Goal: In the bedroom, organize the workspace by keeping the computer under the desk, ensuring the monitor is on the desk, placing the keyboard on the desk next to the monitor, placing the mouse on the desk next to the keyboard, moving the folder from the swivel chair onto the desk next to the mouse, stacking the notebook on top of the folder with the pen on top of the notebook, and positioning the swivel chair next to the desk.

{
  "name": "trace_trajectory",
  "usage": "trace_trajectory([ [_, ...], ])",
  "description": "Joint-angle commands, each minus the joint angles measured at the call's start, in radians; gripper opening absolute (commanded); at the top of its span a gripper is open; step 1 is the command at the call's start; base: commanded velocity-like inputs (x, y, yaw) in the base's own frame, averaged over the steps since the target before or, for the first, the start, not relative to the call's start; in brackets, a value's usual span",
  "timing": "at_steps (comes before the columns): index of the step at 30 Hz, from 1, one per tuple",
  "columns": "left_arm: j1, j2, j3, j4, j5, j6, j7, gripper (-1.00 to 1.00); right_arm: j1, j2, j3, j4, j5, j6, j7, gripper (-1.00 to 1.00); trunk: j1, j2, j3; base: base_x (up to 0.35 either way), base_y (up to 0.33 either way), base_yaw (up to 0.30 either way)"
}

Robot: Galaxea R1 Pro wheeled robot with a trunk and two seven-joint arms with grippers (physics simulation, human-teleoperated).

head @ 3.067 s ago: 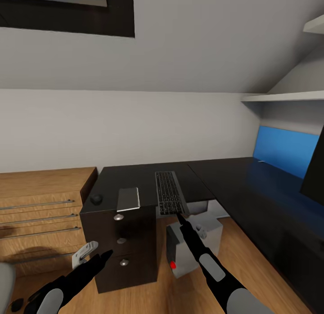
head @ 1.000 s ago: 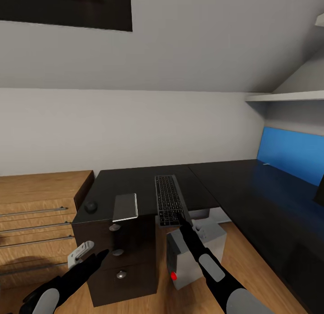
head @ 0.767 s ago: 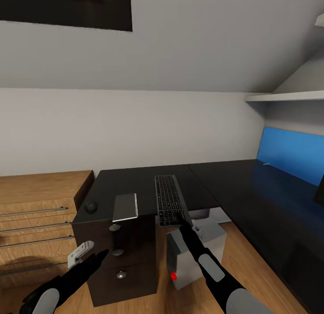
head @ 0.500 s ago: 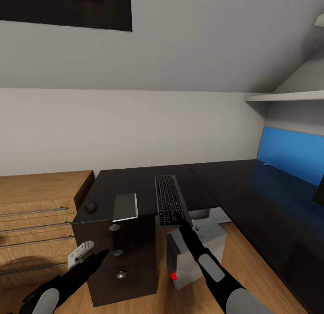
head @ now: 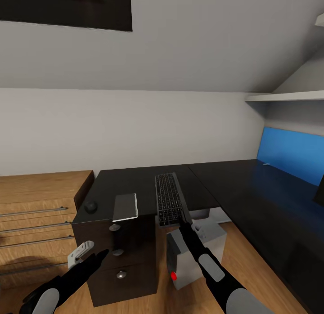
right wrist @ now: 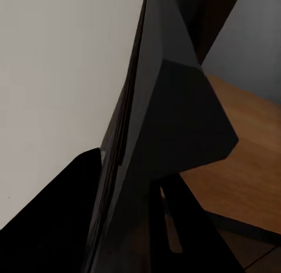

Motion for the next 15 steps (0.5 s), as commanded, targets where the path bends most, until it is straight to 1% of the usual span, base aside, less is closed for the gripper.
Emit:
trace_trajectory([
  [1,-0.001,0.0,0.0,-0.001,0.011,0.003,0.009,1.0,-0.001,-0.001,0.009,0.002,-0.012,-0.007,0.001,-1.0,0.0,-0.001,-0.001,0.0,0.0,0.0],
  [6,-0.001,0.0,0.0,-0.001,0.011,0.003,0.008,1.0,-0.001,-0.001,0.008,0.001,-0.012,-0.007,0.002,-1.0,0.0,-0.001,-0.001,0.0,0.0,0.0],
  [14,0.0,0.0,0.0,-0.001,0.011,0.003,0.009,1.0,-0.001,-0.002,0.007,-0.001,-0.012,-0.008,0.004,-1.0,-0.031,0.055,0.024,0.0,0.0,0.0],
  [15,-0.001,-0.001,-0.001,-0.001,0.006,0.0,0.012,1.0,-0.001,-0.002,0.007,-0.002,-0.012,-0.008,0.004,-1.0,-0.035,0.062,0.027,0.0,0.0,0.0],
])
